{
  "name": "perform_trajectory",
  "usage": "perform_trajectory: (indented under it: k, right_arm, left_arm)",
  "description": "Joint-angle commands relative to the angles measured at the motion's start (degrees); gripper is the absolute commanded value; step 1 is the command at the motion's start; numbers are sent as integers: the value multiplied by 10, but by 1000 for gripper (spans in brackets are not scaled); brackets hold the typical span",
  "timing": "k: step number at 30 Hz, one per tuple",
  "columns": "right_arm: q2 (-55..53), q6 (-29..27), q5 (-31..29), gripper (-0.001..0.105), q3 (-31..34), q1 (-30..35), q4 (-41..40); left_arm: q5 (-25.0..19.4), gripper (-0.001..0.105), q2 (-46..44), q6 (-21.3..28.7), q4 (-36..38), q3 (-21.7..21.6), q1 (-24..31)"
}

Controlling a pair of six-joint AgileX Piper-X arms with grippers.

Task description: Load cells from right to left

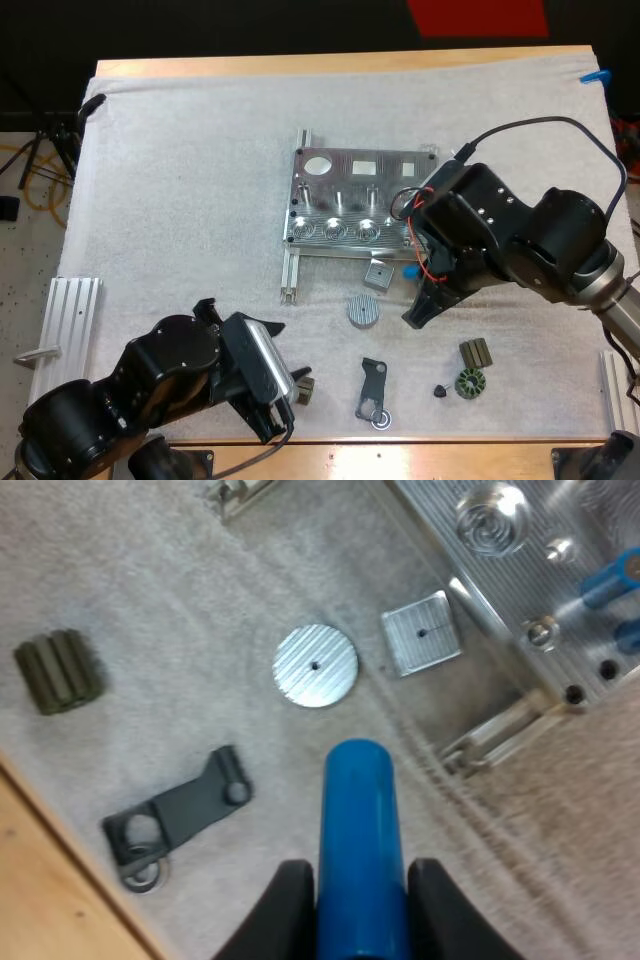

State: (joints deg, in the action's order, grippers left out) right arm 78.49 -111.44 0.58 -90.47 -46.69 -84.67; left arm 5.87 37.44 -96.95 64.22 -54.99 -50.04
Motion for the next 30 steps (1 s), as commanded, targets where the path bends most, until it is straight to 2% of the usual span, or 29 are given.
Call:
perform_trajectory:
  k: [1, 5, 10, 13, 23, 30]
  right_arm:
    - [-1, -13, -10, 0, -8, 0, -2]
    - [-1, -17, -20, 0, -8, 0, 0]
    - [-1, -23, -20, 0, -8, 0, 9]
    - [-1, -29, -20, 0, -8, 0, 15]
    - [10, -45, -26, 0, -9, 0, 30]
    - [54, -84, -34, 0, -9, 0, 30]
  left_arm:
    - [-41, 57, -3, -33, 2, -2, -3]
    - [-105, 57, -3, -76, 2, -2, -3]
    - [-206, 57, -3, -151, 2, -2, -3]
    - [-236, 57, -3, -177, 2, -2, -3]
    - [-241, 57, 23, -183, 2, -2, -3]
    - [-241, 57, 23, -181, 2, -2, -3]
